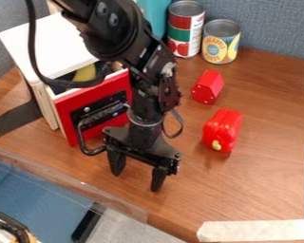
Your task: Close the drawer
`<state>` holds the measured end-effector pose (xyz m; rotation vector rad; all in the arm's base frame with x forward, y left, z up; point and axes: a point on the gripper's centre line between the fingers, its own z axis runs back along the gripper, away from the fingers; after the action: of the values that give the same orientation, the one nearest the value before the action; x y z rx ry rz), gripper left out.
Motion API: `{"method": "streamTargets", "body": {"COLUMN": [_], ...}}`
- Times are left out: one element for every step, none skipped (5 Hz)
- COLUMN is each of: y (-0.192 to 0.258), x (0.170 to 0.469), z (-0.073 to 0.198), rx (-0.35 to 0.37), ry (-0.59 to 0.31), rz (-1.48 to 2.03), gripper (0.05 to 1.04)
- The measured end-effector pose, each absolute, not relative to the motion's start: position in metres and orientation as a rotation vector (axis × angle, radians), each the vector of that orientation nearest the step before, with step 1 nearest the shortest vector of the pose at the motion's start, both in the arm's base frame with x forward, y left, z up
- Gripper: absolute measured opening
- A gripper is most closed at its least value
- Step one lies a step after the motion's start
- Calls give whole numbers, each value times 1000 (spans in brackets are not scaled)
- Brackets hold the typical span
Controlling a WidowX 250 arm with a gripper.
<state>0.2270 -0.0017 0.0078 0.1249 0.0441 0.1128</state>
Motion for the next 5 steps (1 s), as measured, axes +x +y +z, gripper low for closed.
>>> {"method": "streamTargets", "body": {"y": [7,16,28,39,45], "x": [235,240,245,248,247], "z": [7,7,11,13,13], "rx": [121,122,125,128,130], "ry": [44,48,42,35,37], "rz": [139,163,195,218,233], "gripper": [1000,1000,1000,1000,1000]}}
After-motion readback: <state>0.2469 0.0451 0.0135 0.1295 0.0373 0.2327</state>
